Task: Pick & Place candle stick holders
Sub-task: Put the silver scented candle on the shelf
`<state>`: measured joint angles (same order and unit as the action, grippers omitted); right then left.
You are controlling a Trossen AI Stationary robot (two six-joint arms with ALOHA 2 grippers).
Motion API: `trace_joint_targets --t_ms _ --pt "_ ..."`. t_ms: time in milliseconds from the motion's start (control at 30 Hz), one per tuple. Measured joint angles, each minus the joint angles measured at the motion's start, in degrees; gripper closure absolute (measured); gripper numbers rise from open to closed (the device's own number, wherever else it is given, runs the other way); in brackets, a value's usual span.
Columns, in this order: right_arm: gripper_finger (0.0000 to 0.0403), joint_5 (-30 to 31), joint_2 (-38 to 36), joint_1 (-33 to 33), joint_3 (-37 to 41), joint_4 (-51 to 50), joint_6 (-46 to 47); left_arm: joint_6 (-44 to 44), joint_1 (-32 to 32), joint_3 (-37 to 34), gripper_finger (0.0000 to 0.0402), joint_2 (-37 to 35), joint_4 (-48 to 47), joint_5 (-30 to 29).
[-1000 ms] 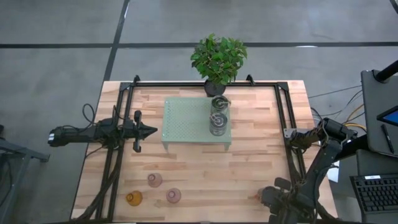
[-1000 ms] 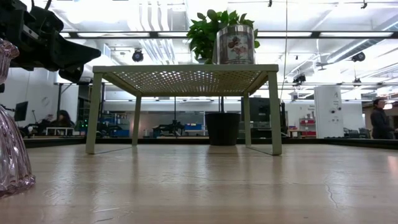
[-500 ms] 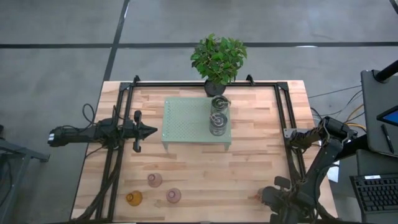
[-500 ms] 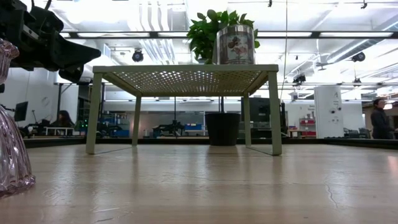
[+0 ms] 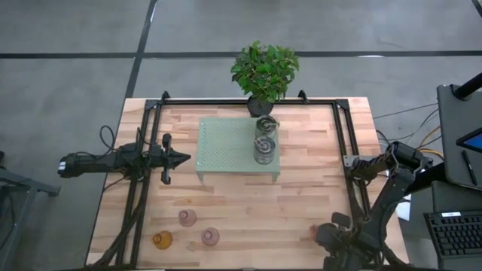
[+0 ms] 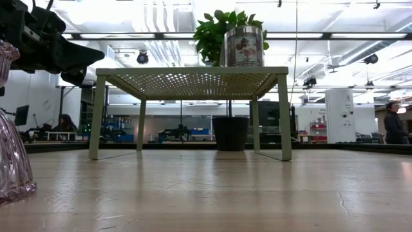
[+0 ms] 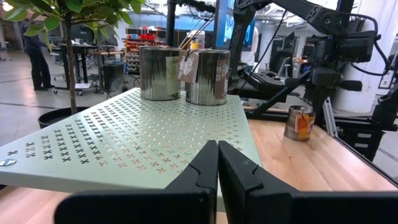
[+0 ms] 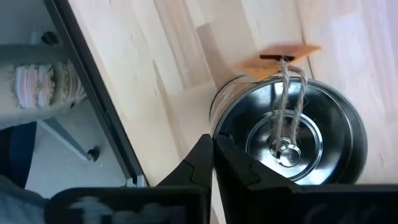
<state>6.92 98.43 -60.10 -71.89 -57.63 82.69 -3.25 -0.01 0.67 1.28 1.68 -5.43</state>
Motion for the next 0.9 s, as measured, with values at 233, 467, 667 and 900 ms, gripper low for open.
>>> trace_joint_targets --t_ms 233,467,667,900 --pt "0.0395 0.7 0.1 1.6 -0.8 -0.7 -1.6 0.0 0.0 0.0 0.0392 0.0 0.0 0.0" --pt "0.0395 0.7 0.2 3.5 -1.6 -1.1 -4.4 0.0 0.0 0.0 0.0392 0.0 0.0 0.0" --pt "0.0395 0.6 0.4 5.2 -2.4 -1.3 -7.4 0.0 0.0 0.0 0.0392 0.0 0.0 0.0" --pt "0.0395 0.6 0.4 6.9 -3.3 -2.3 -10.7 0.0 0.0 0.0 0.0392 0.0 0.0 0.0"
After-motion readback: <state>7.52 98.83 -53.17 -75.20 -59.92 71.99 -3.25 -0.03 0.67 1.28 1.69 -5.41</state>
